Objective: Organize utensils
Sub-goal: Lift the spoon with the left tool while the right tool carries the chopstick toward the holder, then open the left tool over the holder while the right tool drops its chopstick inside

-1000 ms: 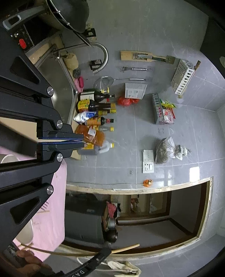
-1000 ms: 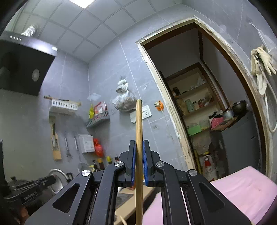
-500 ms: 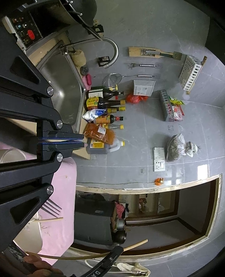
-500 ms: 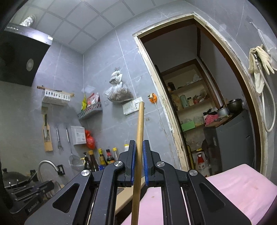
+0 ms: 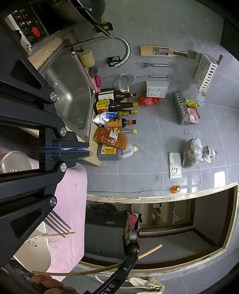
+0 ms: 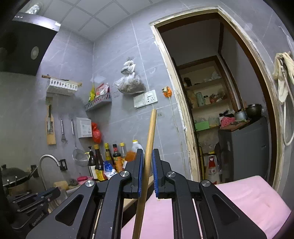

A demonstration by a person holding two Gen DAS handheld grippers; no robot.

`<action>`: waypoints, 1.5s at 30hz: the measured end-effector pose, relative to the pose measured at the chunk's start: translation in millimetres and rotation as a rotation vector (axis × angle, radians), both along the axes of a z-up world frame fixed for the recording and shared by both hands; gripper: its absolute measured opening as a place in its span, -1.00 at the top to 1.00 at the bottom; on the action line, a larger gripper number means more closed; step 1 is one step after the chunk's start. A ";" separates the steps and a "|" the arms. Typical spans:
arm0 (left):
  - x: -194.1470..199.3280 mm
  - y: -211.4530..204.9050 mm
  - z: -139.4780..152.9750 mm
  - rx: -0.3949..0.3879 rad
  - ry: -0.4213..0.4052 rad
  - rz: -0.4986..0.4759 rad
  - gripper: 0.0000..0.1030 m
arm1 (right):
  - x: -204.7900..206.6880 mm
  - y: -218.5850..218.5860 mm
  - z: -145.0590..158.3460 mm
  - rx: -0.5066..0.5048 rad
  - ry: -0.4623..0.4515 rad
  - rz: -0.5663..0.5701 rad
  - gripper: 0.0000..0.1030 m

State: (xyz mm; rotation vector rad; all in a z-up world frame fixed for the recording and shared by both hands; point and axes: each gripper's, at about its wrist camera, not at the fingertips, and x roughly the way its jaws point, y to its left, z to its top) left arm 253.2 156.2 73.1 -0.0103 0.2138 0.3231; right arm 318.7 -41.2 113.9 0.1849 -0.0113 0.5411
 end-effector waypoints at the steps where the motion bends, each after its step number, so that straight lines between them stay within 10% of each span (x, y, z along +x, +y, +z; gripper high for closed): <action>1: 0.5 -0.2 -0.2 0.000 0.002 -0.001 1.00 | 0.2 0.7 0.0 -0.002 -0.002 -0.001 0.85; 45: 5.0 2.6 -14.0 -0.027 0.033 -0.030 1.00 | 2.0 5.4 -3.3 0.004 0.026 -0.146 0.87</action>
